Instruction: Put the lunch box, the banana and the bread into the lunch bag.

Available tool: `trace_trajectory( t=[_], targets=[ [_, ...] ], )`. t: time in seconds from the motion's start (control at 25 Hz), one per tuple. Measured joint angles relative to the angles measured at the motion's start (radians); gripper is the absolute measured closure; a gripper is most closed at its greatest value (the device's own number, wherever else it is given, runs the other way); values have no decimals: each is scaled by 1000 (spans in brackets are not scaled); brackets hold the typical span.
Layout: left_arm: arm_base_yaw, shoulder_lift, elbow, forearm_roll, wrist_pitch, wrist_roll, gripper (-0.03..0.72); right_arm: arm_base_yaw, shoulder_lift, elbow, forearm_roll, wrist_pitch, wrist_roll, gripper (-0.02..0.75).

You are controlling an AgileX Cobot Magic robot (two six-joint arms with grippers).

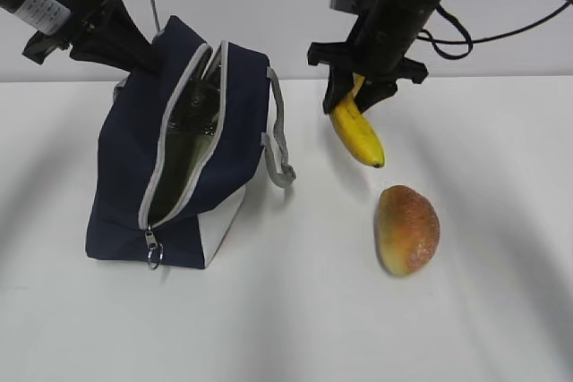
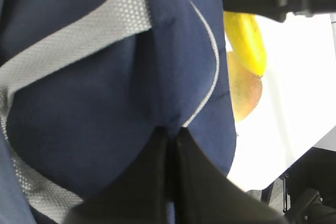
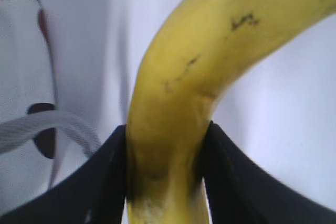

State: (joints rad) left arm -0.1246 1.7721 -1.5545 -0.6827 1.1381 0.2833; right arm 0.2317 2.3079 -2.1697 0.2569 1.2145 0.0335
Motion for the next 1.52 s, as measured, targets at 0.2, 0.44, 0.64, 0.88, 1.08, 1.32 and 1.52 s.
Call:
trace_trajectory(
  t=[0.2,0.44,0.64,0.88,1.08,1.32,1.52],
  targets=[
    [0,0,0,-5,3,0,687,6,-46,-38,125,13,-43,437],
    [1,0,0,-14,7,0,687,20,-140,-38,291,24,-89,434],
    [1,0,0,-31,7,0,687,78,-170,-40,373,26,-103,434],
    [12,0,0,-51,7,0,687,190,-170,-24,302,30,-98,434],
    [42,0,0,-73,13,0,687,198,-170,56,272,32,-86,434],
    [43,0,0,-80,18,0,687,204,-118,64,415,32,-83,433],
    [43,0,0,-80,18,0,687,222,-66,64,460,-20,-81,433]
  ],
)
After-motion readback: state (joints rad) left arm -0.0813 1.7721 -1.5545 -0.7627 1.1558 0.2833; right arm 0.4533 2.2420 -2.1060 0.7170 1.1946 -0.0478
